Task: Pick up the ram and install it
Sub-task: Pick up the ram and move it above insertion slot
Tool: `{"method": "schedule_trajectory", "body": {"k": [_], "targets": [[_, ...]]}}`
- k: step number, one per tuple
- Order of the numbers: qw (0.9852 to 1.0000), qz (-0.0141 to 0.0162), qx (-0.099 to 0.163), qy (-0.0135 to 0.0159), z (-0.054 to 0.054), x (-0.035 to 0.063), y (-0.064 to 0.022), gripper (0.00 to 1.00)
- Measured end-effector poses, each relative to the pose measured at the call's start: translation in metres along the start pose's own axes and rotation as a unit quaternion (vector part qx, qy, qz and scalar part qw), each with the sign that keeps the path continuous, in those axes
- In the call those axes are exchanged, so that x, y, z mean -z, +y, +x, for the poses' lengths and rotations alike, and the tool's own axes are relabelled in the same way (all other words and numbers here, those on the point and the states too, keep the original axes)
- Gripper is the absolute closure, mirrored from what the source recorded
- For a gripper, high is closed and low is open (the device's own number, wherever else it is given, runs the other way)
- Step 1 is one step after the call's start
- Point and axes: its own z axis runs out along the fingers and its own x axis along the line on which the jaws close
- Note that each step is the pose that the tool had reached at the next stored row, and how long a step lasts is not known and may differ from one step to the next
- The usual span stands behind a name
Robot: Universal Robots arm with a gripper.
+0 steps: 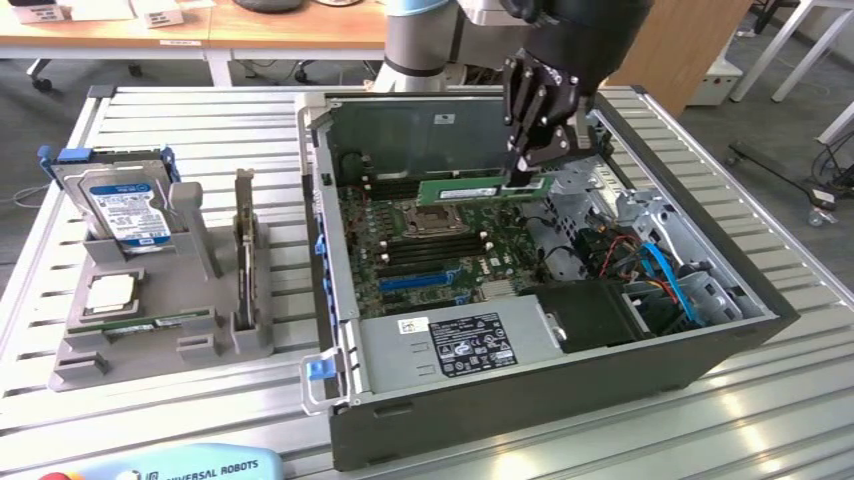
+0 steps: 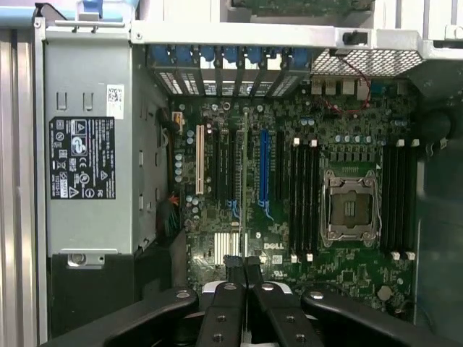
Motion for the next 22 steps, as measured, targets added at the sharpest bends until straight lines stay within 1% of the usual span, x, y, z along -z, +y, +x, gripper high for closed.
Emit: {"method": "schedule_trajectory", "body": {"k": [2, 7, 10, 13, 22], "targets": [[1.0000, 0.0000, 0.000, 0.0000, 0.000, 0.0000, -0.0021, 0.89], [1.0000, 0.0000, 0.000, 0.0000, 0.000, 0.0000, -0.0022, 0.89], [1.0000, 0.0000, 0.000, 0.0000, -0.003, -0.0001, -0.0021, 0.89], [1.0000, 0.0001, 0.000, 0.0000, -0.008, -0.0004, -0.0020, 0.89], [1.0000, 0.0016, -0.001, -0.0001, -0.029, -0.0021, -0.0018, 0.89]]}}
